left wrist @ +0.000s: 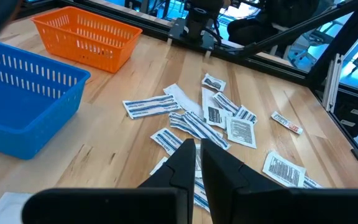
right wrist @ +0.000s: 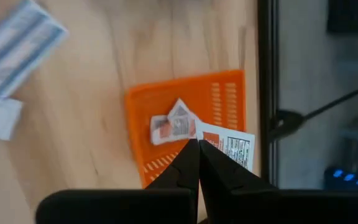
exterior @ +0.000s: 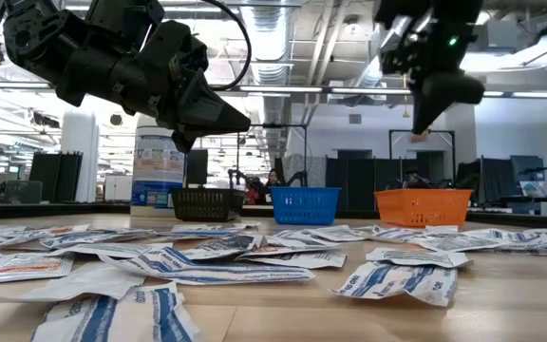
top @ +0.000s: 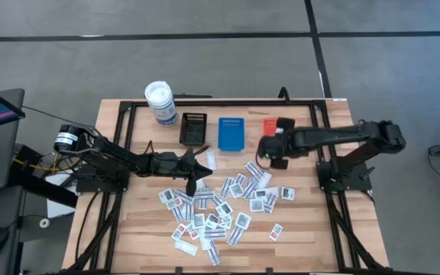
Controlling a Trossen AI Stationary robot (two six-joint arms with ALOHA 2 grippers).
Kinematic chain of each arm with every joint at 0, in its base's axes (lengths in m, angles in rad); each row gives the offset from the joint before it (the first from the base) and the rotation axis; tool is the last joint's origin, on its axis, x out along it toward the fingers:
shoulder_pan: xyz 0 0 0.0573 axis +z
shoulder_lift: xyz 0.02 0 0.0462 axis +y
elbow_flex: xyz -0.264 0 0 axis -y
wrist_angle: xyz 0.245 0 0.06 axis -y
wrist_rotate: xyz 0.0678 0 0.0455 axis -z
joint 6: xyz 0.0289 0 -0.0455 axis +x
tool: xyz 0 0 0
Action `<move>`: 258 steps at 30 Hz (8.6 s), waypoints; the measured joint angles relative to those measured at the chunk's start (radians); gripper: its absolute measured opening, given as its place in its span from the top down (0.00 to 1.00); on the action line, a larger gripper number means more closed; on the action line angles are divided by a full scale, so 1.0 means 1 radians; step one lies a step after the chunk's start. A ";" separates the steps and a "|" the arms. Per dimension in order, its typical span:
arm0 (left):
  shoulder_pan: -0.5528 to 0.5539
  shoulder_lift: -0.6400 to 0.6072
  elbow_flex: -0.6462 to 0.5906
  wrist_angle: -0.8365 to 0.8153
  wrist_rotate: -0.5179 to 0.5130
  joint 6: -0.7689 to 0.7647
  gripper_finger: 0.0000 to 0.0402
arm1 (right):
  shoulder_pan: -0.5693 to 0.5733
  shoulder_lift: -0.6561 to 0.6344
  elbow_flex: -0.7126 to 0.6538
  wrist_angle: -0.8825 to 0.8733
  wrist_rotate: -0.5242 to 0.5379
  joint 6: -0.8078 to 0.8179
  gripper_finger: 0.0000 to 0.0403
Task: Pick & Place First Aid Supplies
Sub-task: Put the orange ointment pack into the orange bin
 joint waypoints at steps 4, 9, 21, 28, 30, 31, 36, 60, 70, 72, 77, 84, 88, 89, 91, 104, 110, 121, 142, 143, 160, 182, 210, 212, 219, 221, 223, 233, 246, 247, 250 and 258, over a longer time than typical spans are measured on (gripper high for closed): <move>0.000 0.000 0.000 0.000 0.000 0.000 0.94 | -0.101 0.002 -0.002 0.025 -0.090 -0.071 1.00; 0.000 0.000 0.000 0.000 0.000 0.000 0.94 | -0.173 -0.049 -0.084 0.232 -0.165 -0.237 1.00; 0.000 0.000 0.000 0.000 0.000 0.002 0.94 | -0.312 -0.120 -0.357 0.503 -0.231 -0.272 1.00; 0.000 0.000 0.000 0.000 0.000 0.003 0.94 | -0.308 -0.115 -0.365 0.544 -0.229 -0.293 0.98; 0.000 0.000 0.000 0.000 0.000 0.003 0.94 | -0.309 -0.117 -0.364 0.556 -0.228 -0.291 0.95; 0.000 0.000 0.000 0.000 0.000 0.003 0.94 | -0.310 -0.116 -0.364 0.553 -0.228 -0.291 0.93; 0.000 0.000 0.000 0.000 0.000 0.003 0.94 | -0.310 -0.113 -0.364 0.555 -0.228 -0.288 0.82; 0.000 0.000 0.000 0.005 0.000 0.003 0.94 | 0.147 -0.113 -0.364 1.063 -0.284 -0.130 0.72; -0.015 0.000 0.000 0.004 0.026 0.044 0.90 | 0.191 -0.113 -0.364 1.075 -0.284 -0.128 0.72; -0.021 0.000 0.000 0.004 0.060 0.053 0.88 | 0.190 -0.113 -0.364 1.076 -0.283 -0.128 0.72; -0.035 -0.001 0.000 -0.046 0.130 0.045 0.82 | 0.190 -0.113 -0.364 1.076 -0.313 -0.128 0.72; -0.025 -0.091 0.000 -0.421 0.146 -0.101 0.78 | 0.190 -0.113 -0.364 1.075 -0.385 -0.129 0.72; -0.030 -0.218 0.000 -0.648 0.172 -0.212 0.78 | 0.190 -0.113 -0.364 1.071 -0.385 -0.129 0.72; -0.035 -0.247 0.000 -0.680 0.189 -0.237 0.78 | 0.190 -0.113 -0.364 1.071 -0.385 -0.129 0.72; -0.053 -0.298 0.000 -0.735 0.223 -0.262 0.79 | 0.190 -0.113 -0.364 1.070 -0.385 -0.129 0.72; -0.184 -0.240 0.000 -0.943 0.235 -0.372 0.79 | 0.190 -0.113 -0.364 1.068 -0.385 -0.129 0.72; -0.188 -0.153 0.004 -0.929 0.212 -0.362 0.79 | 0.190 -0.113 -0.364 1.068 -0.385 -0.129 0.72; -0.188 -0.133 0.004 -0.922 0.192 -0.285 0.80 | 0.190 -0.113 -0.364 1.068 -0.385 -0.129 0.72; -0.187 -0.127 -0.003 -0.589 -0.256 -0.153 0.98 | 0.190 -0.113 -0.364 1.068 -0.385 -0.130 0.72; -0.187 -0.130 -0.003 -0.556 -0.256 -0.153 0.98 | 0.190 -0.113 -0.364 1.068 -0.385 -0.130 0.72; -0.244 -0.179 -0.002 -0.851 -0.137 -0.039 0.73 | 0.190 -0.113 -0.364 1.068 -0.386 -0.130 0.72; -0.289 -0.080 0.004 -0.831 -0.221 0.106 0.75 | 0.190 -0.113 -0.364 1.068 -0.387 -0.130 0.72; -0.274 -0.076 -0.002 -0.678 -0.260 0.011 0.99 | 0.190 -0.113 -0.364 1.068 -0.387 -0.129 0.72; -0.274 -0.076 -0.002 -0.676 -0.292 0.011 0.97 | 0.190 -0.113 -0.364 1.068 -0.387 -0.129 0.72; -0.263 -0.076 -0.002 -0.674 -0.261 -0.017 0.81 | 0.190 -0.113 -0.364 1.068 -0.387 -0.129 0.72; -0.256 -0.071 -0.001 -0.673 -0.256 -0.049 0.74 | 0.190 -0.113 -0.364 1.068 -0.387 -0.129 0.72; -0.242 -0.056 0.000 -0.678 -0.257 -0.050 0.68 | 0.190 -0.113 -0.364 1.068 -0.387 -0.129 0.72; -0.187 0.059 0.007 -0.641 -0.269 -0.053 0.62 | 0.190 -0.113 -0.364 1.069 -0.387 -0.129 0.72; -0.187 -0.045 -0.004 -0.684 -0.242 -0.051 0.96 | 0.190 -0.113 -0.364 1.070 -0.387 -0.129 0.72; -0.187 -0.061 -0.004 -0.677 -0.251 -0.051 0.95 | 0.190 -0.113 -0.364 1.074 -0.387 -0.129 0.72; -0.187 -0.098 -0.003 -0.611 -0.283 -0.048 0.94 | 0.189 -0.113 -0.364 1.111 -0.387 -0.129 0.72; -0.187 -0.101 -0.002 -0.360 -0.341 0.075 0.97 | 0.184 0.014 -0.360 1.480 -0.423 -0.129 0.72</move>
